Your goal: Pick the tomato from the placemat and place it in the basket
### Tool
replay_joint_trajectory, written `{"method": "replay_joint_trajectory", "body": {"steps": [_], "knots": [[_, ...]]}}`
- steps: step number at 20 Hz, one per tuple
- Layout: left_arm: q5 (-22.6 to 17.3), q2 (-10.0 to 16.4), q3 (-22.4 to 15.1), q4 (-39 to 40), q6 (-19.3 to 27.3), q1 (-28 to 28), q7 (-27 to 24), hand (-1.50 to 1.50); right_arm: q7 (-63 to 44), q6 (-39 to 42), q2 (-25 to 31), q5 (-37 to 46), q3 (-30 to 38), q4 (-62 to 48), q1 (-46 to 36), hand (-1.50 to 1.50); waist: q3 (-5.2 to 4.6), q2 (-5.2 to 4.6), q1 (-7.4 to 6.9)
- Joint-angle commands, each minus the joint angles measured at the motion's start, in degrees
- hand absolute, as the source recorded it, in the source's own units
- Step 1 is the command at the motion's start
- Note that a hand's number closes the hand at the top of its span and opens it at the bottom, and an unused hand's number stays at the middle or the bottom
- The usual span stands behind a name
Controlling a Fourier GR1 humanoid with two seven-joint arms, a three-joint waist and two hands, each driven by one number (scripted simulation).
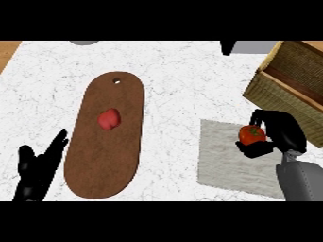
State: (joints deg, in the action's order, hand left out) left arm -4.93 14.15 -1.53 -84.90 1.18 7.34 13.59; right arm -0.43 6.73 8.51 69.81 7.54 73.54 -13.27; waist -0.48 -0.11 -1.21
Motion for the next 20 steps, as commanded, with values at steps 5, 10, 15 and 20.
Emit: {"method": "replay_joint_trajectory", "body": {"steps": [5,10,15,20], "knots": [[-0.05,-0.84,-1.75,2.11,-0.99,-0.23,2.85,0.0,-29.59,-12.53,-8.35,-10.09,7.17,7.5,-19.17,1.5,0.59,0.59,-2.64],[0.47,-0.63,-1.95,3.91,-1.37,-1.66,3.1,0.0,-48.83,-21.27,-8.46,-1.59,3.57,9.25,-33.9,1.5,0.15,0.11,-3.14],[0.42,-0.85,-0.58,5.22,-0.48,-2.12,2.6,0.0,-65.98,-16.13,-8.5,10.58,4.32,4.44,-49.92,1.5,0.2,0.06,-0.76],[1.38,-2.07,-1.35,1.91,1.1,1.22,2.25,0.0,-70.44,-10.85,-4.85,14.75,7.75,1.54,-60.44,1.5,0.39,0.31,0.1]]}}
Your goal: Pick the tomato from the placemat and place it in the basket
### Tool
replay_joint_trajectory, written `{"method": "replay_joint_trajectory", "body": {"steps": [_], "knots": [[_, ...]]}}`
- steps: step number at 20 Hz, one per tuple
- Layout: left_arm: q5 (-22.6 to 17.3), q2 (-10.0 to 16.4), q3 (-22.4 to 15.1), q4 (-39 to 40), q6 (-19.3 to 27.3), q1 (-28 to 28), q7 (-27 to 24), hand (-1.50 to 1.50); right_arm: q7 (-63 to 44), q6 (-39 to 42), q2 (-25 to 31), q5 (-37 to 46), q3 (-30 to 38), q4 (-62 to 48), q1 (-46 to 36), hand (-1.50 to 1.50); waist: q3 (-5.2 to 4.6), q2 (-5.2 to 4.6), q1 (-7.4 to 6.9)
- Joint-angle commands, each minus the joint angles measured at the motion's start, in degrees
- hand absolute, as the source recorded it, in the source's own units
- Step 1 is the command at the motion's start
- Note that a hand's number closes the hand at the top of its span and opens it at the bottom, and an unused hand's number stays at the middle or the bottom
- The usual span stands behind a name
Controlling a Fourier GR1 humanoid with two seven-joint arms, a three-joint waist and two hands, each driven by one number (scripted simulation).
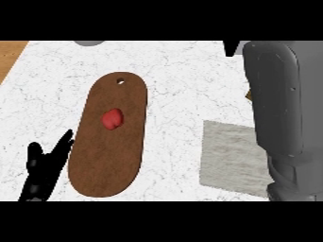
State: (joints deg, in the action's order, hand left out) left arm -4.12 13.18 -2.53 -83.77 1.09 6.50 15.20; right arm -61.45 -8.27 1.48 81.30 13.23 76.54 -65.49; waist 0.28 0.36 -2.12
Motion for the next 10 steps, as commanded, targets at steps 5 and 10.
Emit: {"method": "replay_joint_trajectory", "body": {"steps": [5,10], "knots": [[-0.77,-0.57,0.41,2.09,-0.78,1.59,1.3,0.0,-8.9,4.65,5.33,4.82,6.38,-8.35,-13.7,1.5,-0.35,-0.43,1.25],[1.03,-1.46,-0.26,-0.01,0.92,2.55,0.88,0.0,-5.27,5.0,9.99,2.7,10.82,-11.66,-14.01,1.5,-0.3,-0.41,1.46]]}}
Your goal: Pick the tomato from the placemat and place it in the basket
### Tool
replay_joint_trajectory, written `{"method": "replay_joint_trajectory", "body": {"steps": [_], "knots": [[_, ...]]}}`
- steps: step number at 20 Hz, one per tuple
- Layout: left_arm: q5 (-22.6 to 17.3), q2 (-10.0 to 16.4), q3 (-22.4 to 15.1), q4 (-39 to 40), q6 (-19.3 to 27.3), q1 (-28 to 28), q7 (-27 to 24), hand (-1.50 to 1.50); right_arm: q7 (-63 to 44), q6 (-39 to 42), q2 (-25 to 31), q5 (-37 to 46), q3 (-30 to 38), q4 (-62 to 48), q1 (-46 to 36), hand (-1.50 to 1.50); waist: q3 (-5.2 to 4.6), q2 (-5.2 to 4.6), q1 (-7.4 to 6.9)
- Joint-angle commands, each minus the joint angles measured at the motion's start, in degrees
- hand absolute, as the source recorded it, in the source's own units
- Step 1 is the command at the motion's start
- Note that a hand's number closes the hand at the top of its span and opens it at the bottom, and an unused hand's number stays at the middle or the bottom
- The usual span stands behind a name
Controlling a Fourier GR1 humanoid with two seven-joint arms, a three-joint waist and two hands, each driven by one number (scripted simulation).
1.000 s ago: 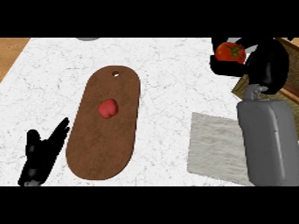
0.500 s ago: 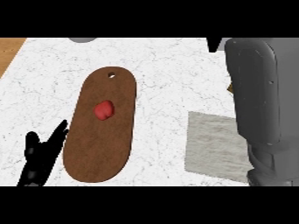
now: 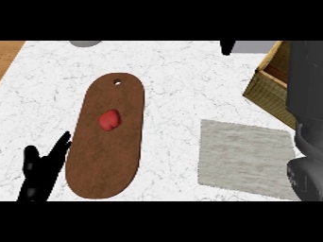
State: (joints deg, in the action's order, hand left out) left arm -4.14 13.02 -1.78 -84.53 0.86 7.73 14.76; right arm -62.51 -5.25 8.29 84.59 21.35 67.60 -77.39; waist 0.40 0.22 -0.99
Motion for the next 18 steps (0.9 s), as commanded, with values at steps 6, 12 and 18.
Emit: {"method": "replay_joint_trajectory", "body": {"steps": [6,12,18], "knots": [[1.64,-2.02,-0.46,3.84,1.03,1.12,-1.23,0.0,3.27,0.12,8.72,-3.55,5.77,-7.99,1.34,1.5,-0.41,-0.36,0.53],[-0.05,-0.37,1.76,4.96,-0.91,-2.1,1.52,0.0,6.82,-7.14,9.29,-7.1,7.67,-10.47,5.85,1.5,-0.4,-0.44,0.56],[-0.99,1.05,3.57,8.13,-3.09,-2.04,-0.56,0.0,11.52,-14.41,10.57,-15.66,14.07,-10.63,8.5,1.5,-0.4,-0.52,0.82]]}}
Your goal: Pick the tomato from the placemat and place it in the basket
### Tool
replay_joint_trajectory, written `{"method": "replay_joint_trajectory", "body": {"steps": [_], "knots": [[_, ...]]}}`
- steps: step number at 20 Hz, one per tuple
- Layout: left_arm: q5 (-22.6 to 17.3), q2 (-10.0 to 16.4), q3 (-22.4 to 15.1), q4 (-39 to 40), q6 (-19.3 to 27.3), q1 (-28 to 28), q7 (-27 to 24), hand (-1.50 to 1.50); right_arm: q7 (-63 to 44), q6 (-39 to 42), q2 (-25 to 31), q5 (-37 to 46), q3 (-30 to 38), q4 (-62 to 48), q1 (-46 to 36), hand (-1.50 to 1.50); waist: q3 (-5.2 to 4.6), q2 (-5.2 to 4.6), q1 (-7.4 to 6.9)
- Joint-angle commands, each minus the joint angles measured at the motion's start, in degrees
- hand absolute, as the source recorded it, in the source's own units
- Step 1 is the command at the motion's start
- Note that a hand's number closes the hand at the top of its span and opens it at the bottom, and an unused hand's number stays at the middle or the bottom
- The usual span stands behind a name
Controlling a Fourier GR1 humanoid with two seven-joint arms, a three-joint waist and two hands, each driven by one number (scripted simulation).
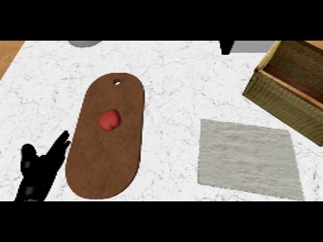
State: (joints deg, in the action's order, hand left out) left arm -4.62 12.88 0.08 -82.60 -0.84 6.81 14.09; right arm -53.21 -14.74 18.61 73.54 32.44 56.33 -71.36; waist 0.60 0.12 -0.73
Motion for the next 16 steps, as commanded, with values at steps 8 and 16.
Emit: {"method": "replay_joint_trajectory", "body": {"steps": [8,16], "knots": [[1.29,-1.83,-0.18,2.34,0.86,0.6,1.02,0.0,9.48,-11.29,0.29,-11.04,3.42,-0.52,11.4,1.5,-0.58,-0.31,0.39],[0.79,-1.58,0.43,0.33,0.14,3.2,1.49,0.0,3.51,-0.73,3.17,-4.63,-1.53,1.89,18.49,1.5,-0.63,0.07,1.19]]}}
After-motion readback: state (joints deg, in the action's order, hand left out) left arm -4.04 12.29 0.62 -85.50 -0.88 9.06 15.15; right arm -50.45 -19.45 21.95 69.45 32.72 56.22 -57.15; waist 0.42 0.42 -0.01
